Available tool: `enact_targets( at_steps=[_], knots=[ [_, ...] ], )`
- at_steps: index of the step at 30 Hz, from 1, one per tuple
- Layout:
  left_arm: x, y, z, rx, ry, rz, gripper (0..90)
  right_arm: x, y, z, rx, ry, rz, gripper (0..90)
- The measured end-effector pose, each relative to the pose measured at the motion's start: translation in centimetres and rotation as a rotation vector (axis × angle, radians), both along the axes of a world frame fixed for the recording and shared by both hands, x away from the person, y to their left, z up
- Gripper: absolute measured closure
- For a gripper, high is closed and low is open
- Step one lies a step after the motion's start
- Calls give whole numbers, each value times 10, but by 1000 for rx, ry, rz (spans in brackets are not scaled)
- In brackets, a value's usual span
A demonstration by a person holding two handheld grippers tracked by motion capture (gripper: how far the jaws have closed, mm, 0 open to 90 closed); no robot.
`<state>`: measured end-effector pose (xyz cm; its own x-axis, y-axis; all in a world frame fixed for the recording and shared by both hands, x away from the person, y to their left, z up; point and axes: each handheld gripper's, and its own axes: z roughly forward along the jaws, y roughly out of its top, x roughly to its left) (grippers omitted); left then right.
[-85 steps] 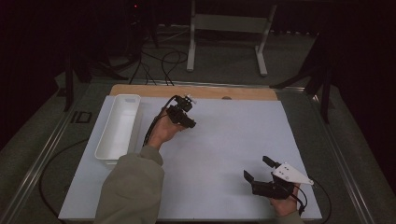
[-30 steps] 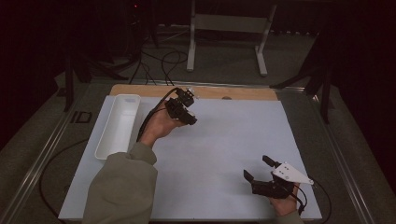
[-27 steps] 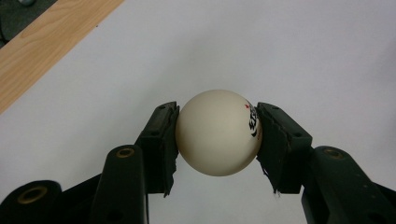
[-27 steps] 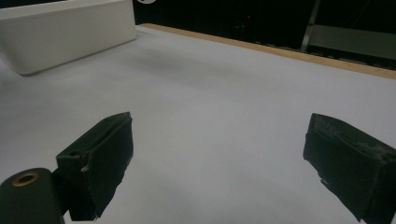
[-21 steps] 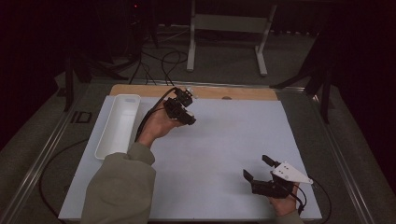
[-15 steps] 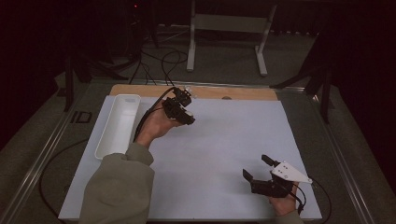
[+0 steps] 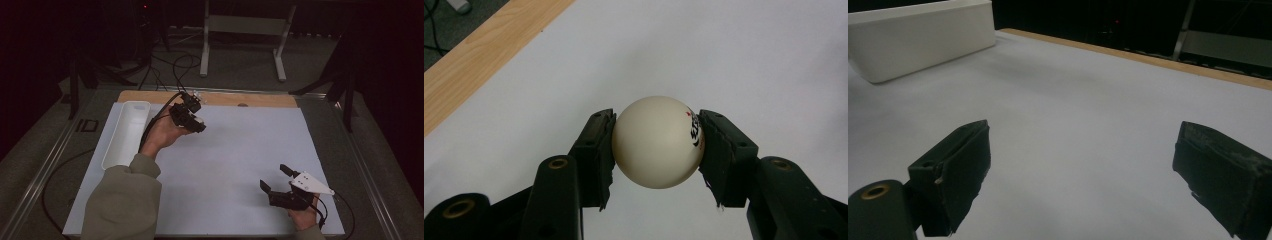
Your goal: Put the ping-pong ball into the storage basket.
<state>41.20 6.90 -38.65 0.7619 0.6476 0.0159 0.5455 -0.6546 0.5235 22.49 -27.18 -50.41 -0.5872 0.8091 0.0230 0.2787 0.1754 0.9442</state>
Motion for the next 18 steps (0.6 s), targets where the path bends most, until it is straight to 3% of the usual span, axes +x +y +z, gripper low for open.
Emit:
enact_targets(
  at_steps=[18],
  knots=[
    [-6,11,10,-22,-16,11,517,3,0,-1,-2,-12,-2,84]
  ],
)
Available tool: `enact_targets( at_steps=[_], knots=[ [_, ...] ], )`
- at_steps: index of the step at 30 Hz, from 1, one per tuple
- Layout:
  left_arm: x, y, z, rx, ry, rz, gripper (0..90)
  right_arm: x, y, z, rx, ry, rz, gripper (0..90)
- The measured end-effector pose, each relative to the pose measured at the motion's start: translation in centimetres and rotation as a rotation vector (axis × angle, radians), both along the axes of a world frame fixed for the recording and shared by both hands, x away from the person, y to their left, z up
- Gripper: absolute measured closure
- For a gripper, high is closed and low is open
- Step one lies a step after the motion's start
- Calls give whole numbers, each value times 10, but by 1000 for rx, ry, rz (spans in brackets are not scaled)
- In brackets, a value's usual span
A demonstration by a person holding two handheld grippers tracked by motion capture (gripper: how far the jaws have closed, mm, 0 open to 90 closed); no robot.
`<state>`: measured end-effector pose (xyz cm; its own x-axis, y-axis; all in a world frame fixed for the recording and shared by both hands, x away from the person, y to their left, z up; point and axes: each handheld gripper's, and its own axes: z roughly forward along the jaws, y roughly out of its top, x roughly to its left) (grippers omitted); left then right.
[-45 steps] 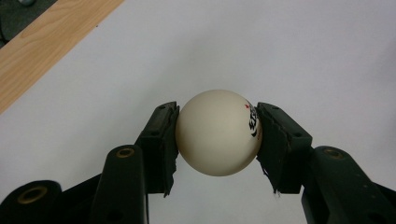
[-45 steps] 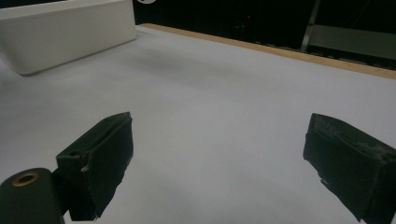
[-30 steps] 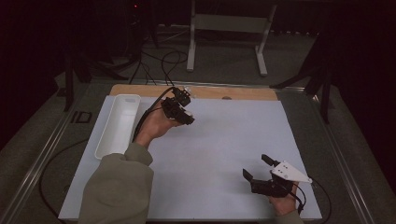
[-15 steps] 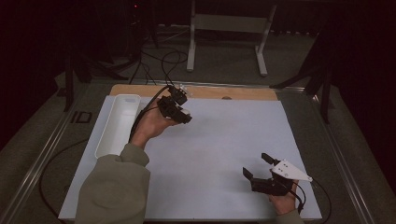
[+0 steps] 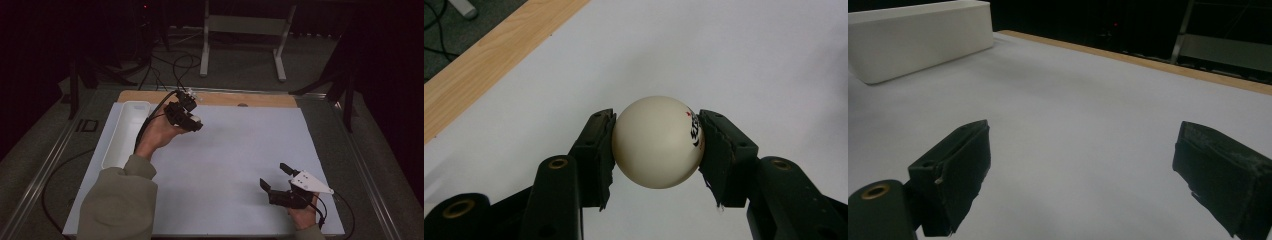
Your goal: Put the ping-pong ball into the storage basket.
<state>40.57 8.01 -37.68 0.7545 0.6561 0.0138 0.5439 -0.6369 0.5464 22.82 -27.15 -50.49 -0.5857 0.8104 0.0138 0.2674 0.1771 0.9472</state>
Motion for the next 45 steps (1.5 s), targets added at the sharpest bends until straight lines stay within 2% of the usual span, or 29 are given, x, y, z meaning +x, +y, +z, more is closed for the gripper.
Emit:
enact_targets(
  at_steps=[24,45],
  knots=[
    [-4,16,6,-19,-6,28,517,1,0,-1,-16,-1,-6,83],
    [-8,20,7,-5,-17,32,517,0,1,-1,-16,-3,-9,83]
  ],
)
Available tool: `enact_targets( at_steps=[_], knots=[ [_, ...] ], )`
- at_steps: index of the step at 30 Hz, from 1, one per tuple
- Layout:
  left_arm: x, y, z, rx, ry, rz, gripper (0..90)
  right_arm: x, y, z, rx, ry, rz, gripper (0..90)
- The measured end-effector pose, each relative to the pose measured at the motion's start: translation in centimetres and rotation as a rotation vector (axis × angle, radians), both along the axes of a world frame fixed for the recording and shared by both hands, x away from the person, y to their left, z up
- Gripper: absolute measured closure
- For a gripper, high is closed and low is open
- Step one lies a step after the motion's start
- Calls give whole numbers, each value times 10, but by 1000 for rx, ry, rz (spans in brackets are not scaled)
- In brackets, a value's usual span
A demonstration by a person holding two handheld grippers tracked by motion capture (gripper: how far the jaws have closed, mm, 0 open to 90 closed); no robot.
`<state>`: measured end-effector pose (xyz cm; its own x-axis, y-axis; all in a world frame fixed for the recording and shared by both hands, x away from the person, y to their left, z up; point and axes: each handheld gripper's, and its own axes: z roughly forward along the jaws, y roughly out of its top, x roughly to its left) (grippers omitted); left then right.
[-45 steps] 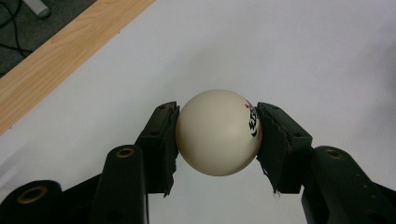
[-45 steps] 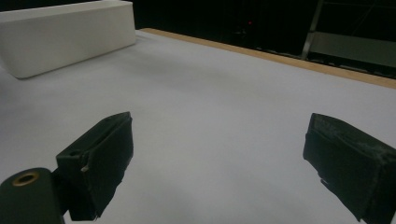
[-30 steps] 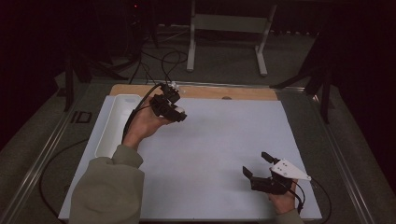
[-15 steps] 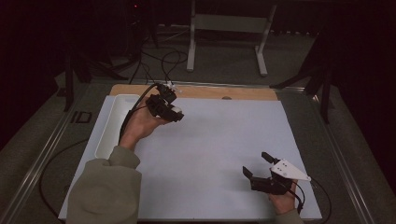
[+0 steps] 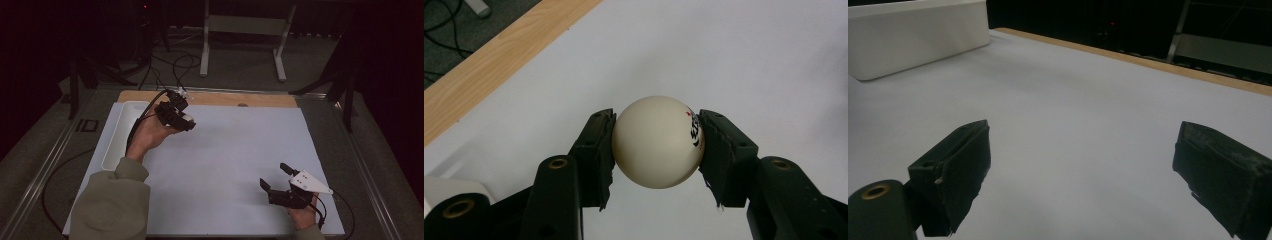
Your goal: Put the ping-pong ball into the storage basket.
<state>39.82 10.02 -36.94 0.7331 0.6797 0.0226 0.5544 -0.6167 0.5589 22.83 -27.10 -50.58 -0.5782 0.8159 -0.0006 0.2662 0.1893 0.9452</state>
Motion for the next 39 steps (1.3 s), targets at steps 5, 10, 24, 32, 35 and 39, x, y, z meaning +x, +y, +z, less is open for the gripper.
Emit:
enact_targets(
  at_steps=[5,10,24,32,35,39],
  knots=[
    [0,2,0,2,-1,2,517,0,0,0,0,0,0,83],
    [-1,5,1,8,-1,7,517,0,0,0,0,1,-1,83],
    [-3,13,4,13,-9,19,517,0,0,0,0,2,-2,84],
    [-4,20,5,14,-10,29,517,0,1,0,-2,3,-1,83],
    [-5,21,5,17,-13,29,517,0,1,-1,-1,4,-2,84],
    [-5,23,6,16,-14,34,517,0,1,-1,-1,4,-1,84]
  ],
)
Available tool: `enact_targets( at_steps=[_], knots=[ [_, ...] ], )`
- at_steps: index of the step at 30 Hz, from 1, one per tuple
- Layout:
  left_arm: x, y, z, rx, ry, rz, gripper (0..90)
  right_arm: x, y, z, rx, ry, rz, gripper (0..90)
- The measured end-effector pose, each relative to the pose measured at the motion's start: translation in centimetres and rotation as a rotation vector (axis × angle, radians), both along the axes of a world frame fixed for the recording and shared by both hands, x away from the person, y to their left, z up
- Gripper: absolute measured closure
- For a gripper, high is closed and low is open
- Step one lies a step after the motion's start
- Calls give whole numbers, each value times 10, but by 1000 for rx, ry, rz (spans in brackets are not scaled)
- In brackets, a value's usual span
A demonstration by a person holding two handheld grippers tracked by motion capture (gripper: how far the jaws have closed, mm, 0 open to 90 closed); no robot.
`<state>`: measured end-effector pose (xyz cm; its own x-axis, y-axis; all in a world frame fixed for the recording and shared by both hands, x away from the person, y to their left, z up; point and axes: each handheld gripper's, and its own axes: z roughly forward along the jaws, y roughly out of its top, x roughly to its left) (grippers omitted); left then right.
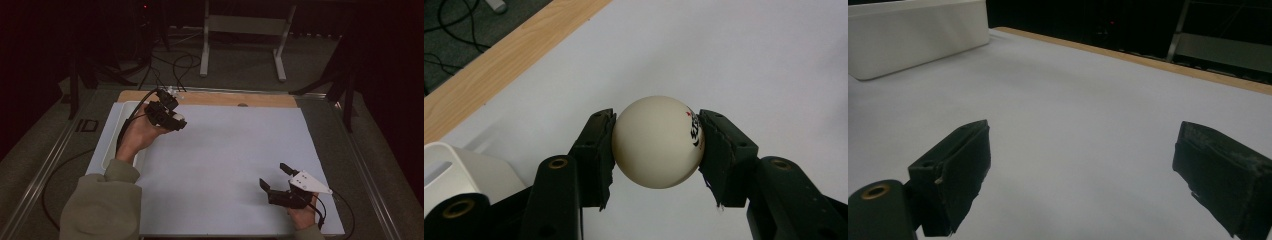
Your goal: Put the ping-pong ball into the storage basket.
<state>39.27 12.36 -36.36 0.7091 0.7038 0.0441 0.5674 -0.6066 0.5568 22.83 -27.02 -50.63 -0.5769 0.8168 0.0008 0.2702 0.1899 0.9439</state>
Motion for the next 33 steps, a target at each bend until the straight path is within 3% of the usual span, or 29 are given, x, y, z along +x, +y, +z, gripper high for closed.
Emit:
enact_targets(
  at_steps=[33],
  knots=[
    [-5,20,1,5,-12,26,517,0,1,0,0,-1,3,84]
  ],
)
